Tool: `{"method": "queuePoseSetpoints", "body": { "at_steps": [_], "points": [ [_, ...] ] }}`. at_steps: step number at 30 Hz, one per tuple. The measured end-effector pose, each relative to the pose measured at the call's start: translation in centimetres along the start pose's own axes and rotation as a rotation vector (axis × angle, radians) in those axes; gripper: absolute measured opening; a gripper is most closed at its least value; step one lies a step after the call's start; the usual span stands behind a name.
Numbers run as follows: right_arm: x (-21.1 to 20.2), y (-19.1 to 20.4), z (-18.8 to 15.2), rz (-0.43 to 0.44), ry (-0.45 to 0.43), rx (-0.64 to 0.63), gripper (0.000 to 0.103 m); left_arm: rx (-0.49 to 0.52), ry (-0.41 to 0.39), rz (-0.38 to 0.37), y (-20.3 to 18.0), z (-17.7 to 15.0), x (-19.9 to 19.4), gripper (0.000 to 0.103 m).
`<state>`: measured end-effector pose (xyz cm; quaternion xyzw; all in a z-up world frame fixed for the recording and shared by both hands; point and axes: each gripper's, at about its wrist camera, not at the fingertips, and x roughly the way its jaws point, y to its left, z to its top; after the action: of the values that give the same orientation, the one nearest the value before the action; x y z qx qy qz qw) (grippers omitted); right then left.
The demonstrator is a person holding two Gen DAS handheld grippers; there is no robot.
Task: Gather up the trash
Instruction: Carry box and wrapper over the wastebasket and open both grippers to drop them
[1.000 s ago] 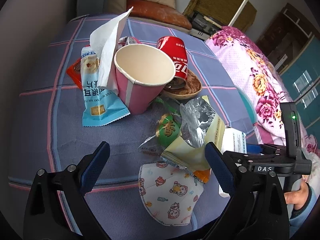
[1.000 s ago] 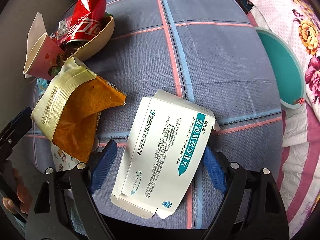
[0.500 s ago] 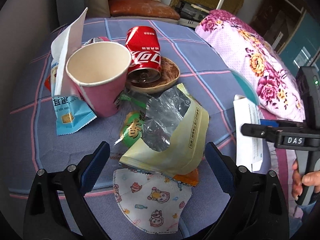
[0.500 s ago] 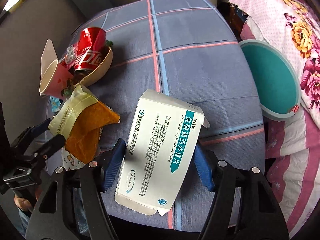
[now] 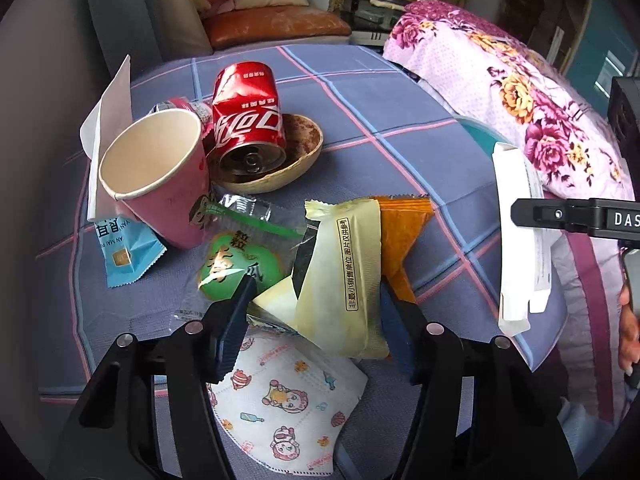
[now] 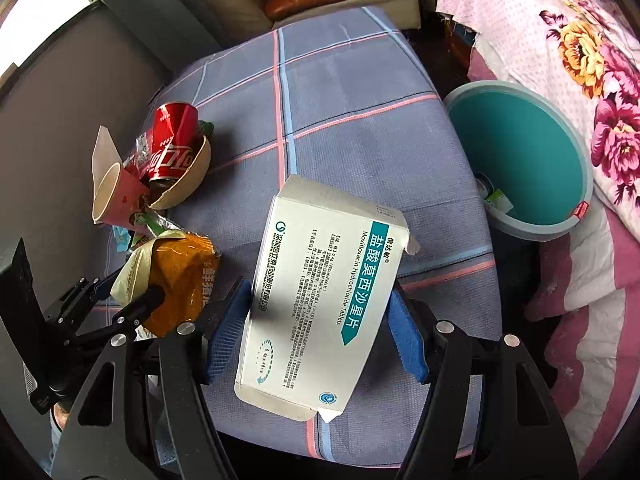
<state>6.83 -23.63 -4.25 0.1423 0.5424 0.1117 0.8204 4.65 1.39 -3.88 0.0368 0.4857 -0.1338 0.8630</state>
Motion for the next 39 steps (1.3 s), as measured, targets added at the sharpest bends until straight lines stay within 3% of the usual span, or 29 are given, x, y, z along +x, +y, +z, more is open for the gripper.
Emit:
{"method": "queuePoseSetpoints", "body": {
  "at_steps": [7, 26, 39],
  "points": [
    [-2.0, -2.6, 1.1, 0.016, -0.056, 0.04, 0.064, -0.055, -0.036, -0.055, -0.4, 2.5, -1.4, 0.061],
    [-7.7, -9.6, 5.5, 0.021, -0.221, 0.118, 0.064, -0.024, -0.044, -0.128, -6.7, 10.4, 0.8, 0.061],
    [-11.4, -16.9, 8.7, -0.04, -0.326, 0.215, 0.064, 0.083, -0.02, -0.177, -14.5, 16.6, 4.7, 0.061]
  ]
}}
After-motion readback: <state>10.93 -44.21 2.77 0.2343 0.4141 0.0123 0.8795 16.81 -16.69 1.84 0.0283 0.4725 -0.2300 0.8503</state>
